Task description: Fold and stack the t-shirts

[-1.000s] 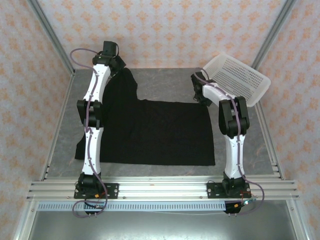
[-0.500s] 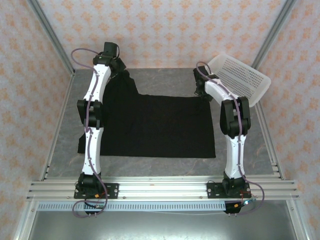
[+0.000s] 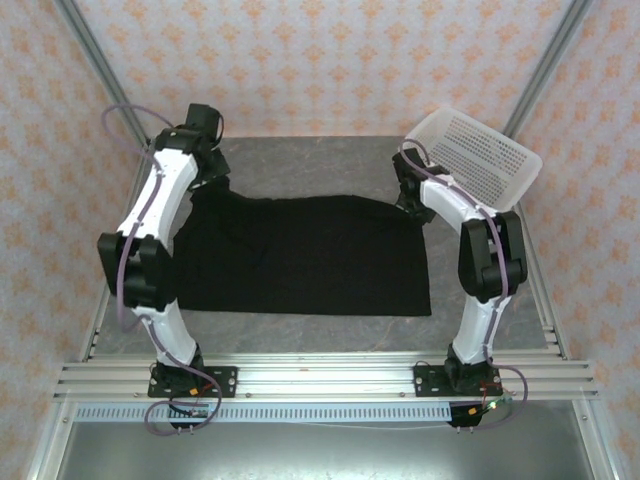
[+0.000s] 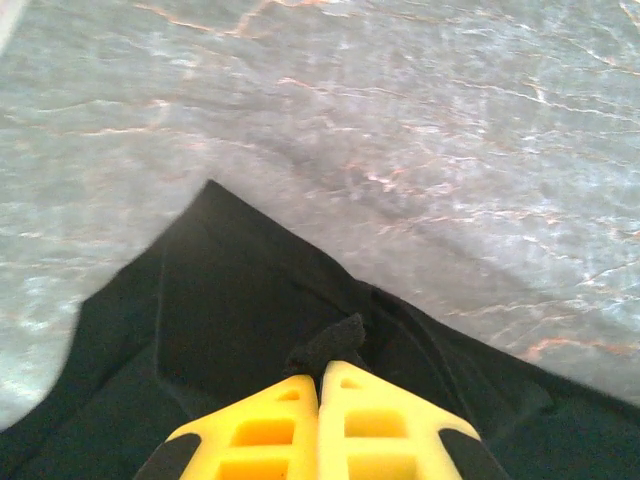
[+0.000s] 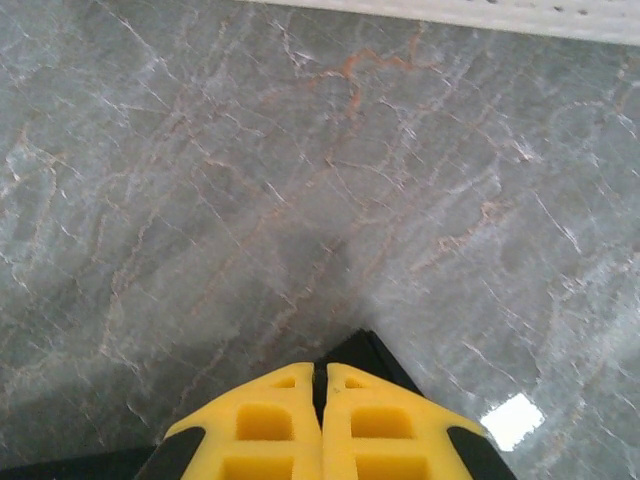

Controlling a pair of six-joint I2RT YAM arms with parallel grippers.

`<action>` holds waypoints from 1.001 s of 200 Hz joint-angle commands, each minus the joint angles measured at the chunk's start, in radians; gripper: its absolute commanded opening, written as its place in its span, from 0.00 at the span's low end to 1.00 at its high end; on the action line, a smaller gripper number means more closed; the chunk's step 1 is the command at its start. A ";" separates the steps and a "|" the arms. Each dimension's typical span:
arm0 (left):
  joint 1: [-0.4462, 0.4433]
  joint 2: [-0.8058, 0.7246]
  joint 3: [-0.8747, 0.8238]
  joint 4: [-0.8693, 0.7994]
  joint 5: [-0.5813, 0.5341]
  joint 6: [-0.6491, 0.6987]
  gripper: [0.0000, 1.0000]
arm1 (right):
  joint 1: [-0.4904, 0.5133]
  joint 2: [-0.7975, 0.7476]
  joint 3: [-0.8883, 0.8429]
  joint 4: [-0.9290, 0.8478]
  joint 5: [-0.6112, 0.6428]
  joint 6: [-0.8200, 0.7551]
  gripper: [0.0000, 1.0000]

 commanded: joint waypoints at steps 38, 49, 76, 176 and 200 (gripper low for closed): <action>0.031 -0.195 -0.311 0.006 -0.117 -0.004 0.00 | 0.007 -0.120 -0.148 -0.015 0.014 0.019 0.00; 0.031 -0.236 -0.355 -0.001 -0.131 -0.013 0.00 | 0.008 -0.129 -0.166 -0.013 0.014 0.017 0.00; 0.031 -0.331 -0.468 0.002 -0.110 -0.032 0.00 | 0.011 -0.143 -0.192 -0.018 0.012 0.011 0.00; 0.020 -0.488 -0.743 -0.007 -0.133 -0.179 0.00 | 0.034 -0.162 -0.261 -0.038 0.021 0.019 0.00; 0.017 -0.482 -0.779 -0.009 -0.135 -0.207 0.00 | 0.047 -0.164 -0.264 -0.063 0.037 0.027 0.00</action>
